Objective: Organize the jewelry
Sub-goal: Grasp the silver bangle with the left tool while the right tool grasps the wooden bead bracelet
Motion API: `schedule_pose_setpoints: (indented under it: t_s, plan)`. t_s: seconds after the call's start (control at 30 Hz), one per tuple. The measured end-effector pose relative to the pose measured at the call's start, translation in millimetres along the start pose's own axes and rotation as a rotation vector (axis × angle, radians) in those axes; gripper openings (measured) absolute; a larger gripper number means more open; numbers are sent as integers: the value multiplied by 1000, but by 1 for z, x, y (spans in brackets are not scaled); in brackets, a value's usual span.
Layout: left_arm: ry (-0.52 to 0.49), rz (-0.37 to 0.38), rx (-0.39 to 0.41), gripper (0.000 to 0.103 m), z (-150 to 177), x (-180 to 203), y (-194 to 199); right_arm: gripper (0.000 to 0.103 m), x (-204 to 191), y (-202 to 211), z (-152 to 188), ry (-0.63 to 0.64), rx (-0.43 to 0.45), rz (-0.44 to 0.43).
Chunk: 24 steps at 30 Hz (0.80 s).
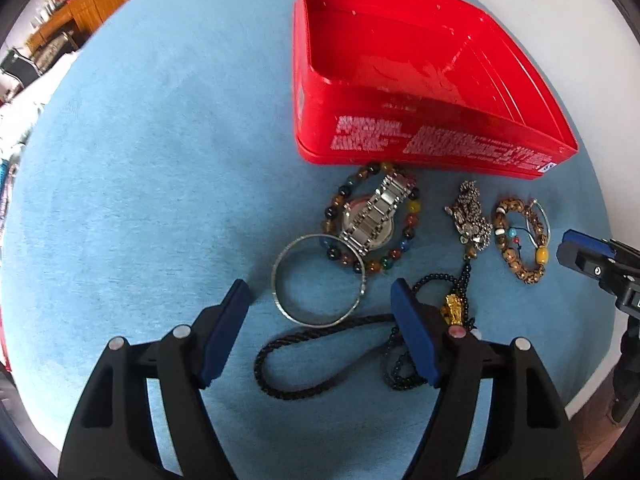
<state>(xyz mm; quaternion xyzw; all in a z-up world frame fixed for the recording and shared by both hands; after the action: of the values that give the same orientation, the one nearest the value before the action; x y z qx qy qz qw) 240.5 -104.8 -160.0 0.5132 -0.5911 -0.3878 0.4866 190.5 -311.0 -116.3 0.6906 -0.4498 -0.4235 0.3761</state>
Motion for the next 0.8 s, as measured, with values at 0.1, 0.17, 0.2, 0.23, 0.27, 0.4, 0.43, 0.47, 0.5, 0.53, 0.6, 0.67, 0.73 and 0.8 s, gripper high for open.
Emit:
schedule_pose_setpoints:
  t_s: [0.1,0.17,0.2,0.23,0.27,0.4,0.43,0.47,0.5,0.53,0.6,0.67,0.73,0.8]
  plan:
    - [-10,-2,6,70,-3,-3,-4,44,1,-3,-1,1,-4,-3]
    - [-15,-24,14,59,-8,-5,-7,44,0,-4,-2,3,-7,-4]
    - [-18,-31,16,57,-9,-5,-8,44,1,-5,-2,3,-8,-3]
    - [-21,-34,17,55,-12,-5,-8,44,1,-6,-3,3,-9,-2]
    - [-23,-35,17,54,-13,-6,-8,44,2,-6,-3,0,-9,-1]
    - [-26,-47,29,48,-18,-8,-5,45,5,-7,-6,-9,-5,10]
    - [-24,-47,32,48,-19,-9,-5,45,5,-7,-7,-11,-5,13]
    - [-22,-48,34,48,-18,-8,-5,45,6,-7,-7,-13,-7,15]
    - [-17,-50,35,48,-17,-6,-6,45,7,-8,-7,-14,-8,17]
    - [-13,-45,37,48,-17,-7,-4,45,8,-8,-7,-17,-10,18]
    - [-10,-37,50,48,-5,-8,13,45,13,-6,-8,-28,-7,19]
    - [-8,-31,75,48,0,-9,25,45,16,-3,-10,-35,4,28]
    - [-9,-20,100,48,3,-11,39,45,17,-3,-11,-34,6,35]
    - [-8,-15,120,48,3,-12,51,45,16,-6,-13,-27,-6,30]
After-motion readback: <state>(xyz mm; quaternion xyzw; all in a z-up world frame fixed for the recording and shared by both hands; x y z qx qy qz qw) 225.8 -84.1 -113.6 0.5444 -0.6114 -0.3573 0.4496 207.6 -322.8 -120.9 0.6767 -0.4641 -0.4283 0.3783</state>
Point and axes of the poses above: each gripper's, at about its wrist camera, not at the fingertips, and y roughly against the way its jaws point, x to its right, z to its underside, the point moved 1 cm from there along -y, roughly the way its jaws point, and after that the axes turned 11 degrees about y, right-handed, at the moved point
